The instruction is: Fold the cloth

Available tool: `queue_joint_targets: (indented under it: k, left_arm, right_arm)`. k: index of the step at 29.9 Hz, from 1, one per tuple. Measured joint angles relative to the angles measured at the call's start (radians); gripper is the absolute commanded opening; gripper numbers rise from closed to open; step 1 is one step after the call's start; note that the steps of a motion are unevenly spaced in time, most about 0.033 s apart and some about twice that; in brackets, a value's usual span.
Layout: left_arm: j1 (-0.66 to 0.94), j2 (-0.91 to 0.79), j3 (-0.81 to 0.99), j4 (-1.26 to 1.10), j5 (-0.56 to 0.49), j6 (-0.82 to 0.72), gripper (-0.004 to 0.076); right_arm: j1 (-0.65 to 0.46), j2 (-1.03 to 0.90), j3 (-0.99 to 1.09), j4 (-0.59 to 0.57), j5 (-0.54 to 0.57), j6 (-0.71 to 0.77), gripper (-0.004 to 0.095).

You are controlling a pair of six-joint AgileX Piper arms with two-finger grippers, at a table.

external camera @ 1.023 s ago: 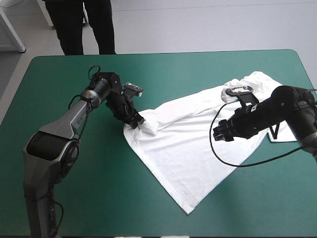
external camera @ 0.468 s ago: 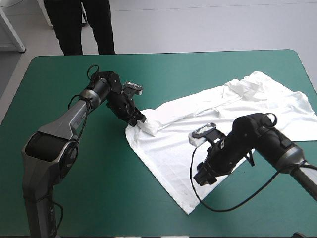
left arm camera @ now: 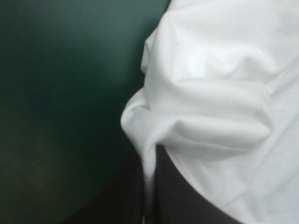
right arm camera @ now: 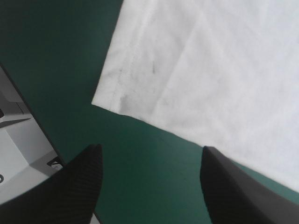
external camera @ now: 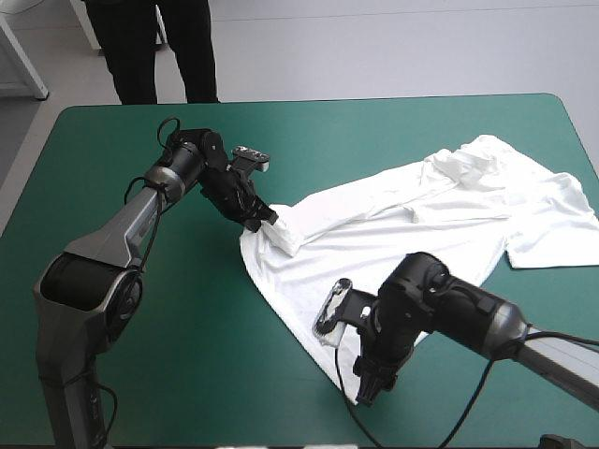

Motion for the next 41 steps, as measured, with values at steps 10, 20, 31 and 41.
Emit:
queue_joint_targets:
  k: [10, 20, 31, 41]
  left_arm:
    - [0.000, 0.000, 0.000, -0.004, 0.001, 0.000, -0.0022]
    - [0.000, 0.000, 0.000, -0.007, 0.001, 0.001, -0.0022]
    - [0.000, 0.000, 0.000, -0.010, 0.001, 0.001, -0.0022]
    - [0.000, -0.025, 0.000, -0.014, 0.001, 0.001, -0.0022]
  right_arm:
    - [0.149, 0.205, 0.000, -0.043, -0.067, -0.030, 0.0568]
    - [0.156, 0.253, 0.000, -0.054, -0.123, -0.044, 0.0547]
    - [0.156, 0.307, 0.012, -0.088, -0.139, -0.045, 0.0293]
    - [0.156, 0.310, 0.013, -0.140, -0.151, -0.038, -0.0017]
